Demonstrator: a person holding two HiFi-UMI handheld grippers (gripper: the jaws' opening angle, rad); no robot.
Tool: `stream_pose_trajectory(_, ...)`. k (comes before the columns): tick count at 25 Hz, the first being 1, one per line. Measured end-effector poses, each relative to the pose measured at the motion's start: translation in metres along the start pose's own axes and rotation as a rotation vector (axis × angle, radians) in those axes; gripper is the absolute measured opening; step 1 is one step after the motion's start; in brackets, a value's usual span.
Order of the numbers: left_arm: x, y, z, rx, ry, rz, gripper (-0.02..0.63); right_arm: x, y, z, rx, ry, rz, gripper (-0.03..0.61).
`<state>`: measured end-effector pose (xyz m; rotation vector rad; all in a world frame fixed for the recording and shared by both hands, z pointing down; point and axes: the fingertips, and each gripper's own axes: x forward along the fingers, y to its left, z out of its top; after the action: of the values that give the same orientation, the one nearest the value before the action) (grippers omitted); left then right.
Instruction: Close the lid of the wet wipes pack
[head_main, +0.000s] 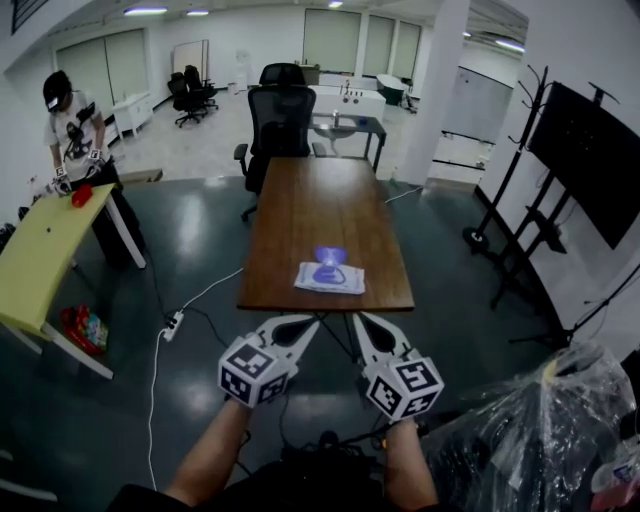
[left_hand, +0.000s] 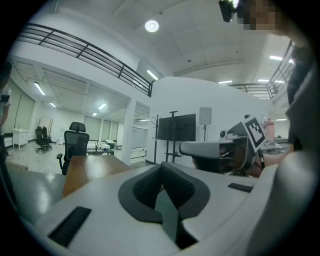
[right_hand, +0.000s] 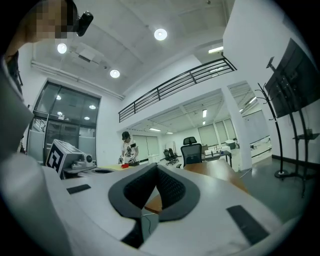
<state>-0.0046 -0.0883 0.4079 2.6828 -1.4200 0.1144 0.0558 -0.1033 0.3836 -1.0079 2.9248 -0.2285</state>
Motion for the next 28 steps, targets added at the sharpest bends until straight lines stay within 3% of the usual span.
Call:
stream_pose_trajectory(6,0.059,0.021,0.005,-0.014,0.025,0.068,0.0,0.029,-0.05,0.0,-0.001,0.03,0.07,0.006)
stream_pose_trajectory(14,0.106,0.058,0.004,-0.014,0.062,0.108,0.0,0.067,-0.096,-0.002,0.002,0.075,0.089,0.006)
stream_pose_trajectory(22,0.141,0.126,-0.009,-0.021,0.098,0.059,0.0,0.126,-0.13,-0.018,0.017,0.121,0.001,0.006)
stream_pose_trajectory(28,0.165,0.18,-0.036,-0.033,0.147,-0.038,0.0,0.162,-0.147,-0.041,0.016,0.184,-0.126,0.006)
